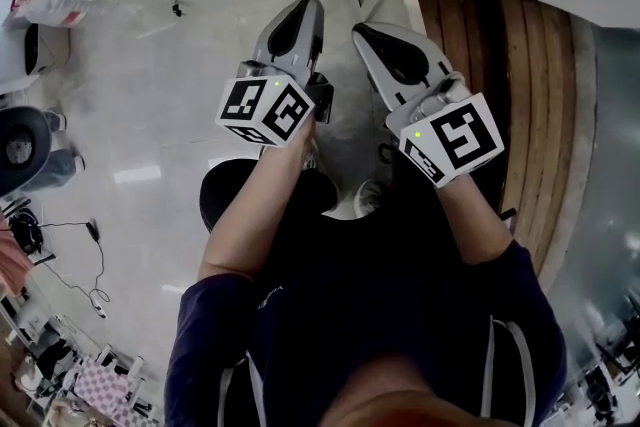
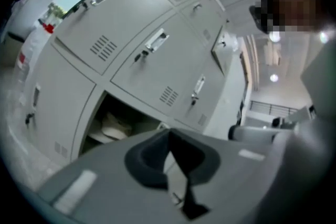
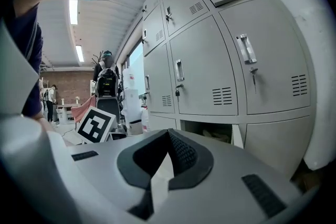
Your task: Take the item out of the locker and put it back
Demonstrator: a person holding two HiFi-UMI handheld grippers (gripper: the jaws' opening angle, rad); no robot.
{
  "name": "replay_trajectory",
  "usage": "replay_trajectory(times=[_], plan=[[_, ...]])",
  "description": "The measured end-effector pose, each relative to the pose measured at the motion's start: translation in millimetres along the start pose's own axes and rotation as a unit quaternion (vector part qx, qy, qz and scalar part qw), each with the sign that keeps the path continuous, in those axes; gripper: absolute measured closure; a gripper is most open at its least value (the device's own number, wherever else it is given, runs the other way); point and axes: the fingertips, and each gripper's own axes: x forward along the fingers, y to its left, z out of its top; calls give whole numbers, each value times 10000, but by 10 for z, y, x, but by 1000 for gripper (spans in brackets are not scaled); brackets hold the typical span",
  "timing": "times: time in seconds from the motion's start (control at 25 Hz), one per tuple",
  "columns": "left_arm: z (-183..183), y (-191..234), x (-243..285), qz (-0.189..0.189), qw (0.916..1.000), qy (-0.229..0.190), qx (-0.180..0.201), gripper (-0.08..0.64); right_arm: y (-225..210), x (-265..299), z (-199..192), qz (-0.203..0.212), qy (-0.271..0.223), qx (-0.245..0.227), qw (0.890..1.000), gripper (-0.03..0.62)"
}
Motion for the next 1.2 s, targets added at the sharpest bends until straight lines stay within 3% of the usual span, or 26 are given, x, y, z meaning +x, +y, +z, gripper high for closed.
replay_trajectory(times=[0.48,0.64,1.2], plan=[[-86,-38,-10,242,9990,137,340,557,-14,73,-85,93,-45,43,9999,589],[-81,8,-55,243,9996,106,138,557,2,94,-100,45,-32,40,10000,589],[-39,9,-32,107,9999,34,126,557,-15,92,-180,-154,49,43,9999,589]])
